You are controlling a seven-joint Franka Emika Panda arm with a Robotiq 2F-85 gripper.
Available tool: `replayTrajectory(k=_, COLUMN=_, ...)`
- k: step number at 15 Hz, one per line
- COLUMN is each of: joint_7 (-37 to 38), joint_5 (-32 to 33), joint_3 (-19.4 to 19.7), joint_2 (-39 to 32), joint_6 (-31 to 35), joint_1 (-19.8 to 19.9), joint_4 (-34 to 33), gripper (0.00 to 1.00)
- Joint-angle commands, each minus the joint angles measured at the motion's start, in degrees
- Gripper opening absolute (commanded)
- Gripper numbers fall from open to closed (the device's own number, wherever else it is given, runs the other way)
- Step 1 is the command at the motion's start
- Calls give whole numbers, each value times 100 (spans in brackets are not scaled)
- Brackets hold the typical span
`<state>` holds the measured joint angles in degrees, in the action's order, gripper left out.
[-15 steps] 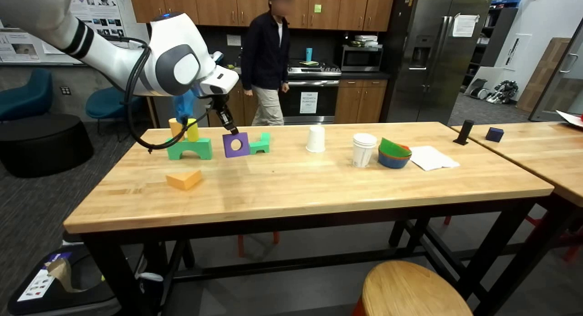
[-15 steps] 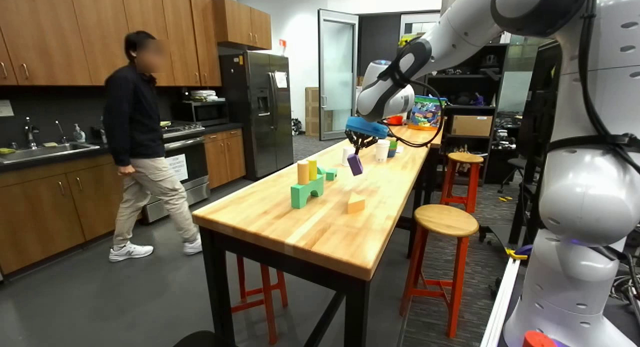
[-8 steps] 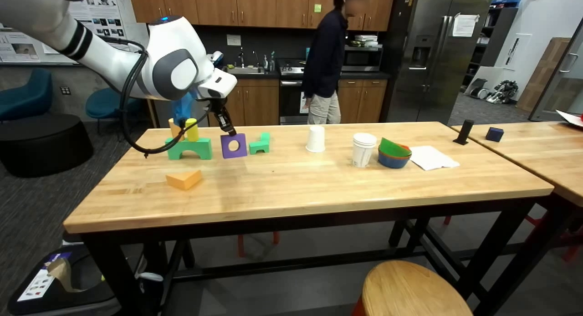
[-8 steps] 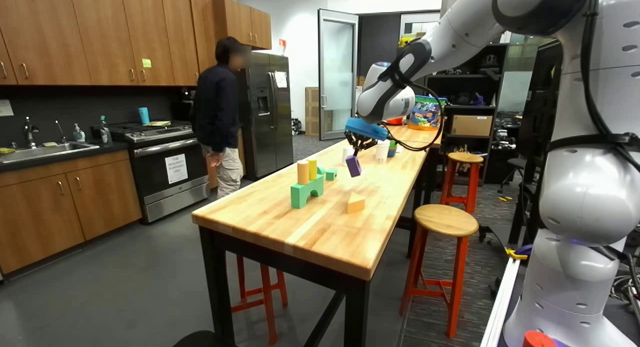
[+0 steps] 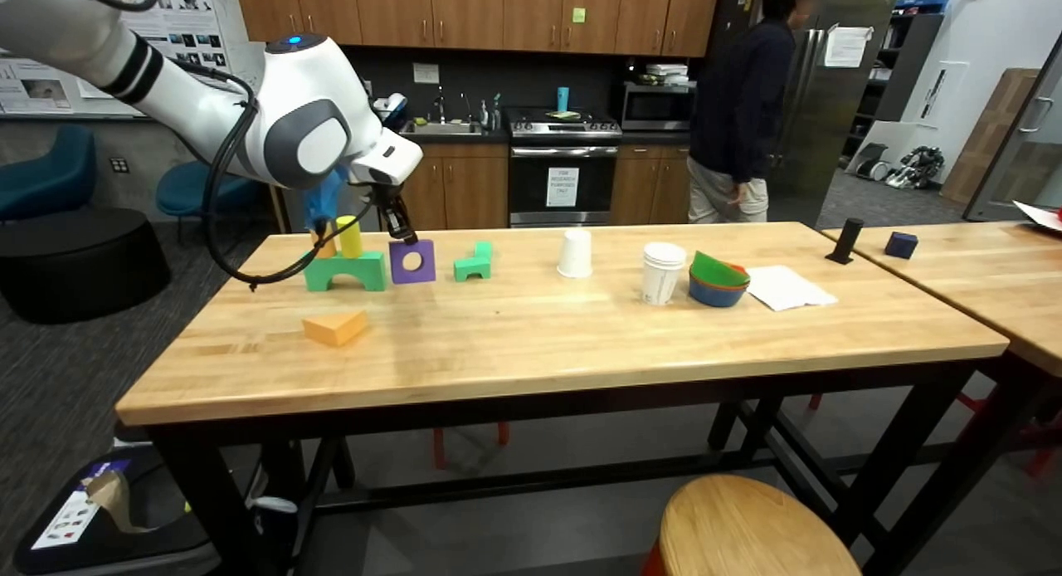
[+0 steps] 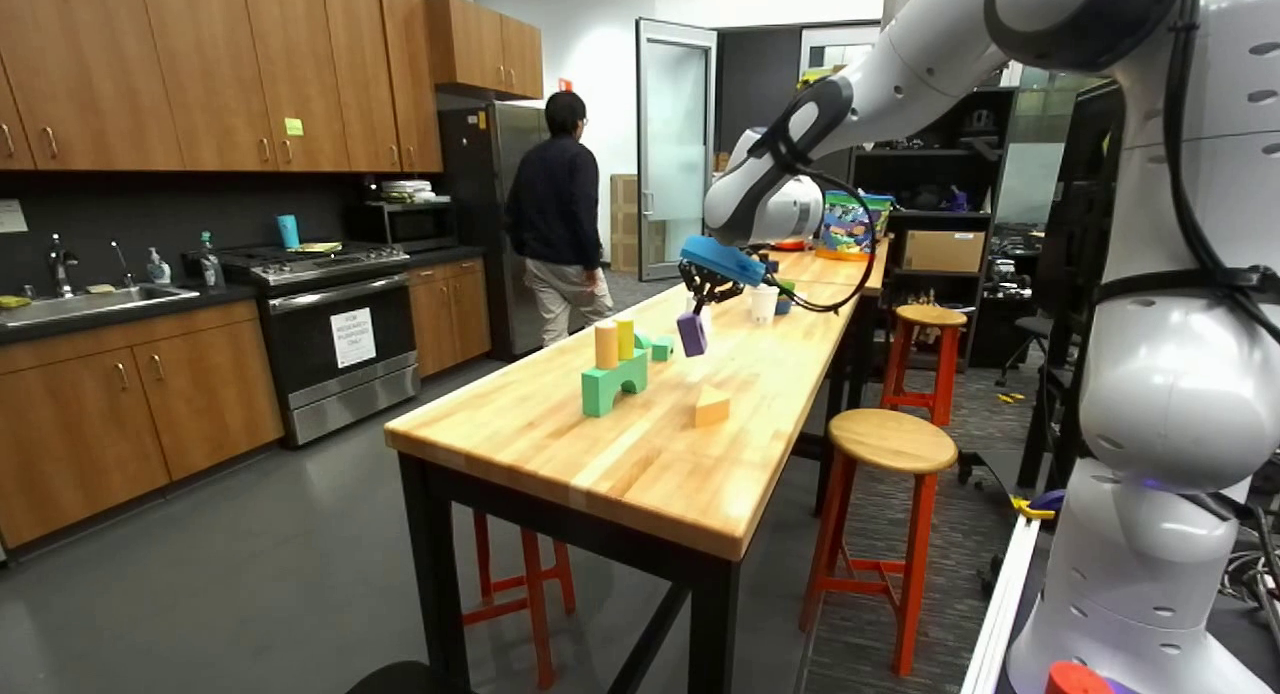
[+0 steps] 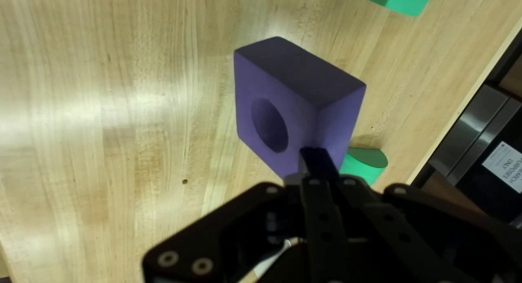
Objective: Move the purple block forward
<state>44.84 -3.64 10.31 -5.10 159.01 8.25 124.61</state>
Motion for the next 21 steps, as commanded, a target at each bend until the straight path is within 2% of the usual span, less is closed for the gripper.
replayTrajectory(k=1, joint_7=-228, joint_5=-249, joint_3=-29, joint_2=49, joint_6=79, joint_1=-26, joint_4=67, gripper=0)
replayTrajectory(k=6, joint_7=-155, joint_5=-171, joint_3=-5, joint_2=72, joint_6=19, joint_1=-43, joint_4=113, gripper=0)
replayTrajectory(k=7, joint_7=-155, joint_5=-205, joint_3=-10, joint_2=75, joint_6=-27, joint_1=-41, joint_4=115, gripper=26)
replayTrajectory(k=9, joint_7=-123, joint_5=-139, joint_3=3, joint_2=72, joint_6=-46, joint_1=-47, joint_4=124, gripper=31)
replayTrajectory(k=11, joint_7=-142, joint_5=-141, joint_3=0, joint_2=76, joint_6=-41, joint_1=-46, joint_4=134, gripper=44)
replayTrajectory(k=12, joint_7=-86, joint_5=-107, joint_3=15, joint_2=-7, joint_6=-4, joint_1=-45, joint_4=69, gripper=25)
replayTrajectory(k=14, joint_7=-86, joint_5=-107, joint_3=15, joint_2=-7, joint_6=-4, joint_1=-45, joint_4=70, gripper=39)
replayTrajectory(k=15, joint_7=-86, joint_5=-107, joint_3=15, joint_2=-7, joint_6=-4, joint_1=-45, joint_4=70, gripper=43)
replayTrajectory(k=21, joint_7=-86, joint_5=-107, joint_3=15, joint_2=-7, joint_6=-5, joint_1=-45, joint_4=71, gripper=44)
